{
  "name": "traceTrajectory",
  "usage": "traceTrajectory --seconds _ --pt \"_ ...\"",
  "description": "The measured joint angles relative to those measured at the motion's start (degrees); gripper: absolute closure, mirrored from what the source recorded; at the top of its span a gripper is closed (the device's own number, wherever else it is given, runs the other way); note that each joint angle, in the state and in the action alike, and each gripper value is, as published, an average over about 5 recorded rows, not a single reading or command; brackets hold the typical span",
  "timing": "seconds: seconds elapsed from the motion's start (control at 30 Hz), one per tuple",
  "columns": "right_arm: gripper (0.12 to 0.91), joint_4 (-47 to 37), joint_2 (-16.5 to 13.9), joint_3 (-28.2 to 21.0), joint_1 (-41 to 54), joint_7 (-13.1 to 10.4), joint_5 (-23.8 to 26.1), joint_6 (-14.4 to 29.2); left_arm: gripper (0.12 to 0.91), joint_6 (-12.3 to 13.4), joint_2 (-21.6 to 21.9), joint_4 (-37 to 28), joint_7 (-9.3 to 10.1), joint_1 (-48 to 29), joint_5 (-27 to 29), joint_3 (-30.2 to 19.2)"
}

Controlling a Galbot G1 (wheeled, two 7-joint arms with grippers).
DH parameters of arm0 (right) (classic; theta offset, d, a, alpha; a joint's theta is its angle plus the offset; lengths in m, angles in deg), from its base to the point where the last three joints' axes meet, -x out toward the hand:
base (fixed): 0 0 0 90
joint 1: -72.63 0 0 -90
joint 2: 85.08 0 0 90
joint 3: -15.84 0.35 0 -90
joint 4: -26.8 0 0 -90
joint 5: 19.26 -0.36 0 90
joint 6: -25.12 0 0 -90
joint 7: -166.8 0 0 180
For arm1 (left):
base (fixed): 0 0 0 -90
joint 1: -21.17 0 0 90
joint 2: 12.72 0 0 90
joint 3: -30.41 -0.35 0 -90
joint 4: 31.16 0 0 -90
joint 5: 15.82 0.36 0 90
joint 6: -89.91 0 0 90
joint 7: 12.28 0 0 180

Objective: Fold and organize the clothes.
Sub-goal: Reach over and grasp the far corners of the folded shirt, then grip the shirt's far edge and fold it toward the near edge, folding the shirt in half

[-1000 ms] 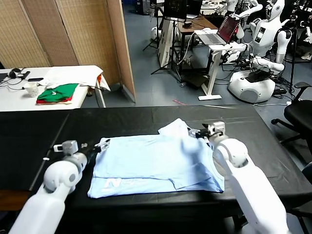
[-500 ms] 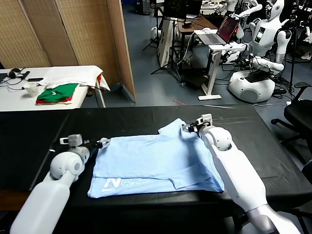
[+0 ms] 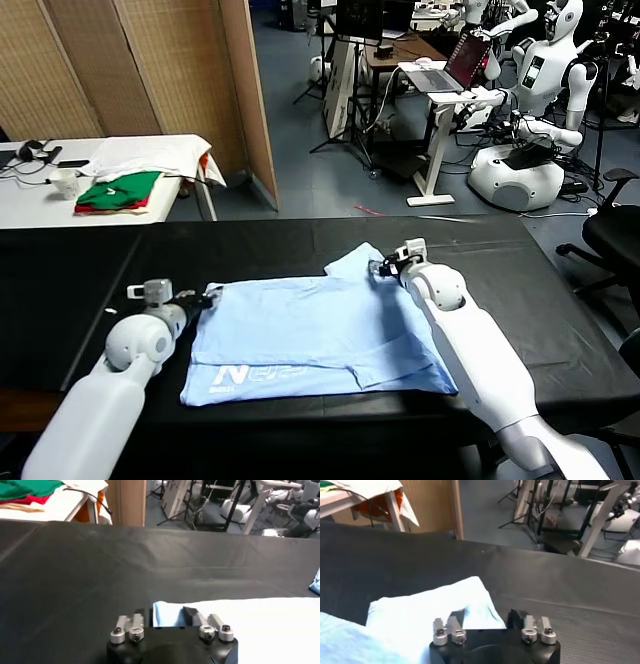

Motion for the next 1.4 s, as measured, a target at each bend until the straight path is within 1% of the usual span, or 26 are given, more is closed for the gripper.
traceTrajectory --seconds 0.03,0.07,0.17,0.27,0.37,0.63,0.83,1.0,1.17,1.4 --pt "0.810 0.2 0.0 0.2 -0.1 0.0 -0.1 0.4 0.827 0.0 0.1 0.0 -0.08 0.1 0.0 0.0" --pt "0.842 0.5 -0.1 0.4 -0.3 0.0 -0.2 0.8 0.845 0.1 0.1 0.1 -0.13 0.2 0.1 0.1" --pt "0.880 1.5 -0.5 1.1 -0.8 -0.1 -0.5 2.2 0.878 0.1 0.3 0.8 -0.12 0.5 0.0 0.2" --pt "0.885 3.2 -1.1 1.7 -1.7 0.0 -0.9 3.2 0.882 0.3 0.5 1.6 0.02 0.7 -0.1 0.5" --pt "0.885 5.9 -2.0 2.5 -3.1 0.2 -1.0 3.3 0.882 0.5 0.7 2.6 0.21 1.1 -0.1 1.0" --pt "0.885 16.4 -5.0 5.6 -9.9 0.0 -0.4 0.6 0.882 0.8 2.1 6.5 0.37 3.9 0.3 3.1" --pt "0.885 25.2 -7.1 8.6 -16.6 -0.4 0.6 -2.3 0.882 1.1 3.4 11.3 0.26 8.1 1.3 5.1" --pt "0.885 32.5 -8.4 10.8 -22.4 -1.5 0.9 -4.7 0.882 0.8 3.8 16.0 0.24 11.7 2.9 5.8" --pt "0.885 38.4 -9.4 12.9 -27.7 -2.4 1.0 -5.1 0.882 0.7 4.3 20.4 0.18 15.4 5.1 6.8" --pt "0.885 42.7 -9.9 14.6 -34.4 -2.4 2.4 -5.1 0.882 0.7 3.9 25.7 0.03 21.5 8.1 8.6"
